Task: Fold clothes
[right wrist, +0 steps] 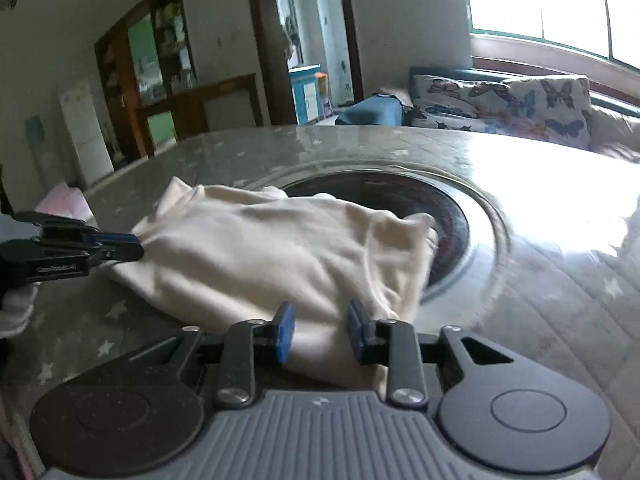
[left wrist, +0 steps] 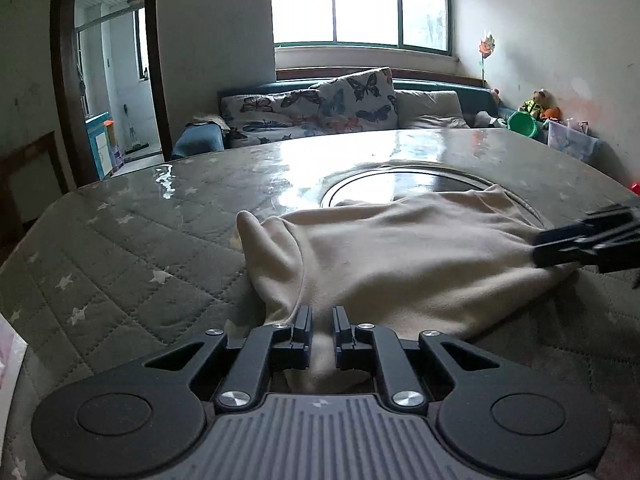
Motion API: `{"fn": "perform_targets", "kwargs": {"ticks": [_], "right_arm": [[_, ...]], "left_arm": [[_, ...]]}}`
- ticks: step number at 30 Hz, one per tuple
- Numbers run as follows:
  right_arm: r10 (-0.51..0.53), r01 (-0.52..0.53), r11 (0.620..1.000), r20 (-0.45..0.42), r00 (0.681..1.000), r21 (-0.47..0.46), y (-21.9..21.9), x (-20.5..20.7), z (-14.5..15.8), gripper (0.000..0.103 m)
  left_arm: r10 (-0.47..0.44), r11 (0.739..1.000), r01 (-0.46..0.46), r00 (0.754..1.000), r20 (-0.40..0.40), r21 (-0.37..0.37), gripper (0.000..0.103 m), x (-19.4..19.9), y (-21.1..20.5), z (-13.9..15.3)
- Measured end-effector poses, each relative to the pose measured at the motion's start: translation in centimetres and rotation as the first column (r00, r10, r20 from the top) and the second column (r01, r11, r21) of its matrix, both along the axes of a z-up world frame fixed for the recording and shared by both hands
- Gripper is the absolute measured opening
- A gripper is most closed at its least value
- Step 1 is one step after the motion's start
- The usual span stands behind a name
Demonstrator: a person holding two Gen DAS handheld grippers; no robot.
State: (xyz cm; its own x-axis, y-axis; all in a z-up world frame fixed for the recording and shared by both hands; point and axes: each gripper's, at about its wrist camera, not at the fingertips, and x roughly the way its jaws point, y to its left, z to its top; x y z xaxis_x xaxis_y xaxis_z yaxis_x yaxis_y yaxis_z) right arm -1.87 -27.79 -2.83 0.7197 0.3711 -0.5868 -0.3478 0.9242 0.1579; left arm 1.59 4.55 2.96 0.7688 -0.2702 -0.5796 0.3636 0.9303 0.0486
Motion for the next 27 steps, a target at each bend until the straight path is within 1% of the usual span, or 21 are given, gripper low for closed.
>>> {"fn": "perform_targets", "kwargs": {"ticks": [3,5,8,11,13,15,17,21,24,27], "right_arm": [[-0.042,0.041,0.999,0.029,0.999,0.005,-0.5,-1.0,1.0,0.028],[-0.034,0.033,0.999,0.042,0.999,0.010,-0.5,-1.6,1.2,0.029],[-0.026,0.026,0.998,0.003,1.000,-0.054,0.1,-1.4,0.0,0.029],[-0.023,0.023,0.999,0.007,1.000,-0.041,0.1,-1.4,0.7,0.030],[-0.025,0.025,0.999,0.028,0.999,-0.019,0.0,-1.1,1.7,0.036],[-0.034,0.035,0.999,0.055,0.998,-0.015,0.3,-0.2,2.5,0.036],[-0.037,0.037,0.999,0.063,0.997,-0.007,0.6,1.0,2.6,0.036],[-0.033,0.033,0.999,0.040,0.999,0.006,1.6,3.3,2.0,0.036],[-0.023,0.023,1.000,0.010,1.000,-0.010,2.2,4.8,0.8,0.037],[-0.030,0.030,1.000,-0.024,0.999,-0.007,2.1,5.6,-0.1,0.038]], "left_arm": [[0.007,1.000,-0.008,1.000,0.013,0.016,0.013,-0.2,-0.4,0.6],[0.005,1.000,-0.005,0.999,0.035,0.007,0.013,-0.5,-0.6,1.2],[-0.022,1.000,0.023,0.998,0.056,-0.020,0.014,-0.7,-1.6,1.8],[-0.054,0.998,0.055,0.997,0.060,-0.022,0.014,-0.6,-3.0,1.8],[-0.071,0.997,0.072,0.996,0.053,-0.033,0.014,-0.4,-3.7,1.6],[-0.084,0.995,0.086,0.995,0.045,-0.043,0.014,-0.1,-4.5,1.3],[-0.096,0.994,0.097,0.995,0.033,-0.043,0.014,0.1,-5.3,0.9],[-0.128,0.991,0.129,0.992,0.012,-0.023,0.014,0.5,-6.7,0.1],[-0.136,0.991,0.136,0.991,-0.008,-0.005,0.015,0.5,-7.0,-0.8],[-0.131,0.991,0.131,0.991,-0.007,-0.010,0.017,0.3,-6.4,-0.5]]}}
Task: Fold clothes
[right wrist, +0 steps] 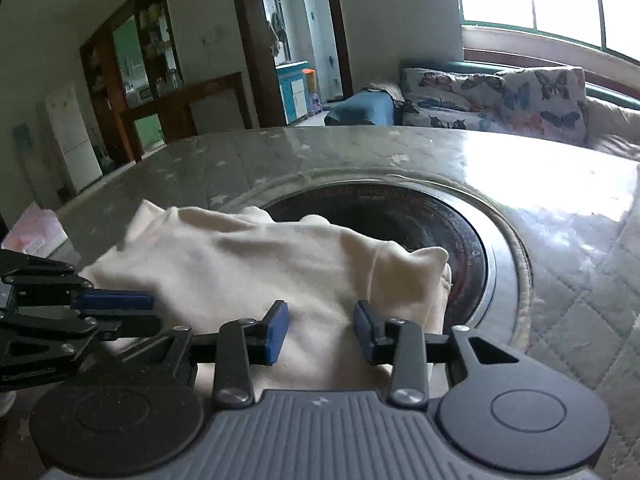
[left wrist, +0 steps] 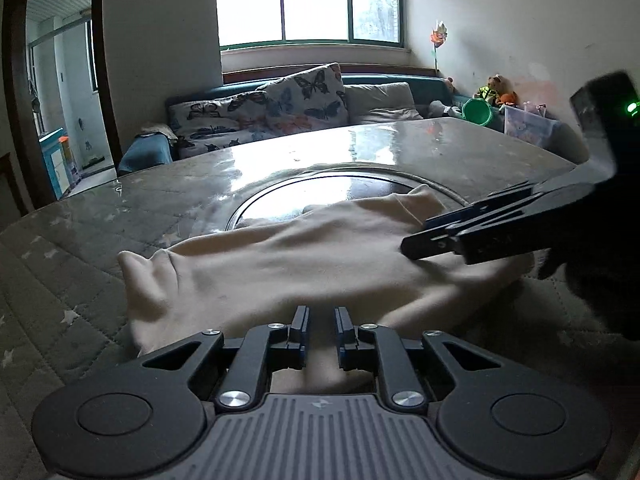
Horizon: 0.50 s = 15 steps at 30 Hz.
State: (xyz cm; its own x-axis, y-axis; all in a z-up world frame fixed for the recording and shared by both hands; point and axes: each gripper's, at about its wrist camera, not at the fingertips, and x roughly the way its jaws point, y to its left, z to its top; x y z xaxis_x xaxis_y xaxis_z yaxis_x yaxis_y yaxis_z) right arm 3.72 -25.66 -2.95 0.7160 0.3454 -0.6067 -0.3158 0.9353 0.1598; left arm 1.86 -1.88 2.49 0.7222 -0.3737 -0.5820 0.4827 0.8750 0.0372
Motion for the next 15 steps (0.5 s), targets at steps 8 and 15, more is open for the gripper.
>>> {"fn": "perform_targets", "kwargs": {"ticks": [8,15], "right_arm": [[-0.100,0.100,0.995,0.021,0.995,0.007,-3.0,-0.3,0.7,0.057],[-0.144,0.145,0.989,-0.015,0.989,0.029,-4.6,0.0,-0.7,0.059]], "left_arm": [[0.280,0.960,-0.277,0.957,0.072,-0.045,0.052,0.8,4.8,1.5],[0.362,0.929,-0.363,0.932,-0.022,-0.078,0.069,3.0,6.8,0.7]]}}
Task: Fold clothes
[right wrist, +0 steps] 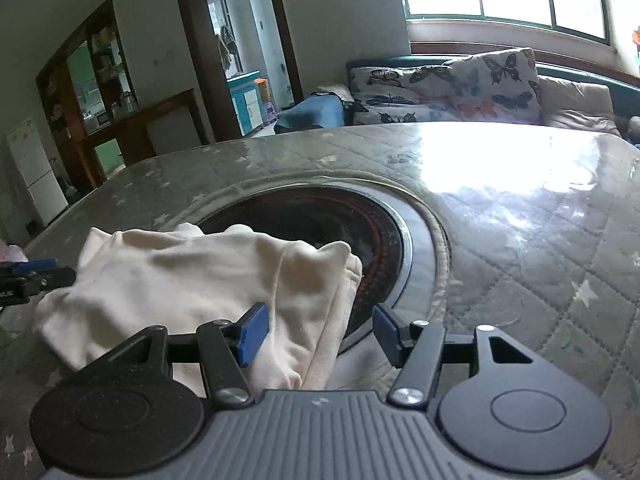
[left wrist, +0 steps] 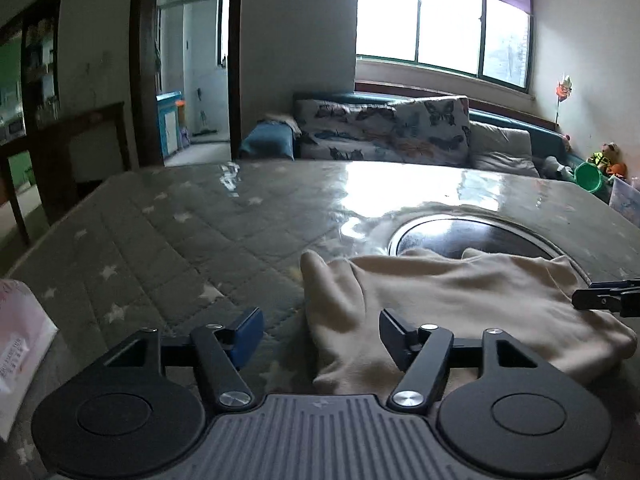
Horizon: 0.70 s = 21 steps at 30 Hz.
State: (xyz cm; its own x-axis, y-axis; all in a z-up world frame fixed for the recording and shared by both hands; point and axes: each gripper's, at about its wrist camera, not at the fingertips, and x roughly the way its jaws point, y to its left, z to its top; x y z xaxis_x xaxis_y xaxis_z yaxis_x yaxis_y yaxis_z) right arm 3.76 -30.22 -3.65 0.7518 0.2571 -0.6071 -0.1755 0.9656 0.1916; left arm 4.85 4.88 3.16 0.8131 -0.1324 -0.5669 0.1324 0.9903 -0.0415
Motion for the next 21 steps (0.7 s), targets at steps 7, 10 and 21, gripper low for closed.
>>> {"fn": "perform_targets", "kwargs": {"ticks": [7,10,21], "right_arm": [[0.009,-0.009,1.000,0.001,1.000,0.006,0.2,0.5,-0.5,0.059],[0.012,-0.012,1.000,0.005,1.000,0.025,0.3,0.6,-0.5,0.058],[-0.018,0.017,0.990,0.006,1.000,0.140,0.2,0.0,-0.5,0.015]], "left_arm": [[-0.016,0.998,0.011,0.996,-0.092,-0.060,0.070,1.3,0.7,-1.2],[-0.032,0.997,0.025,0.994,-0.102,-0.068,0.068,1.4,0.7,-1.2],[-0.051,0.988,0.031,0.990,-0.133,-0.150,0.016,2.0,0.5,-0.2]]}}
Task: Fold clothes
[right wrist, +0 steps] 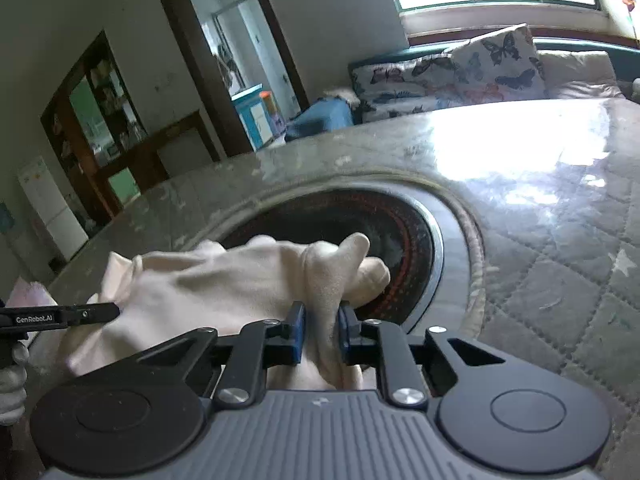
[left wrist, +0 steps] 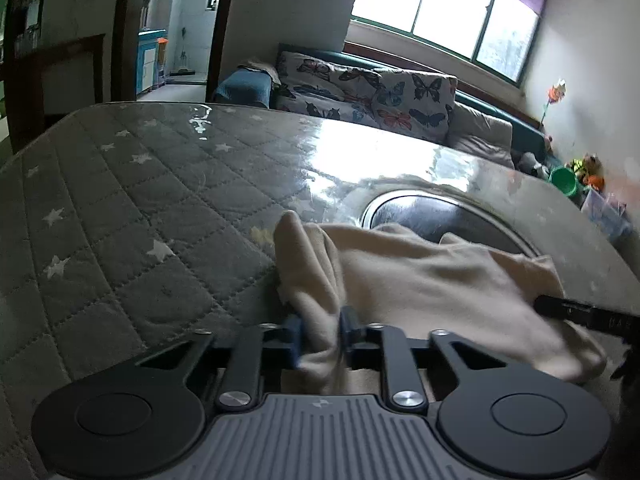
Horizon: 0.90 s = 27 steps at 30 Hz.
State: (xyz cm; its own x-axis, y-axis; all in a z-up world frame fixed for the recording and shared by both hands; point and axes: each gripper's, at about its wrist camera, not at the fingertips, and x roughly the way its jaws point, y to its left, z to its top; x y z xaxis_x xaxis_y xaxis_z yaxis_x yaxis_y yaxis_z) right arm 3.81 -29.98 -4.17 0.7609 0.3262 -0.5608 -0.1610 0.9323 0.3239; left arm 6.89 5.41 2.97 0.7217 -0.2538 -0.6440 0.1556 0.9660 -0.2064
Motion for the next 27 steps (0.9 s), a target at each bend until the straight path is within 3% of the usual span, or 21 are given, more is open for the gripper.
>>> {"fn": "perform_targets", "kwargs": {"ticks": [7,12,20,25,27], "right_arm": [[-0.049,0.052,0.998,0.076,0.996,-0.041,-2.0,-2.3,2.4,0.015],[-0.161,0.173,0.978,0.105,0.981,-0.118,-6.4,-3.8,4.1,0.015],[-0.395,0.414,0.888,0.132,0.909,-0.201,-14.3,-7.5,5.9,0.015],[-0.490,0.494,0.837,0.080,0.868,-0.235,-16.9,-9.2,4.1,0.015],[-0.513,0.506,0.821,0.049,0.857,-0.266,-17.3,-9.7,2.9,0.021]], "left_arm": [[-0.128,0.992,0.129,0.988,0.081,-0.012,0.015,-0.3,-3.6,3.3],[-0.247,0.968,0.250,0.966,0.078,-0.025,0.015,1.9,-9.2,4.1],[-0.411,0.908,0.414,0.910,0.057,-0.057,0.015,4.5,-19.9,3.5],[-0.485,0.874,0.485,0.874,0.022,-0.023,0.020,4.6,-24.3,2.1],[-0.491,0.871,0.491,0.871,0.005,0.005,0.025,4.4,-24.9,1.6]]}}
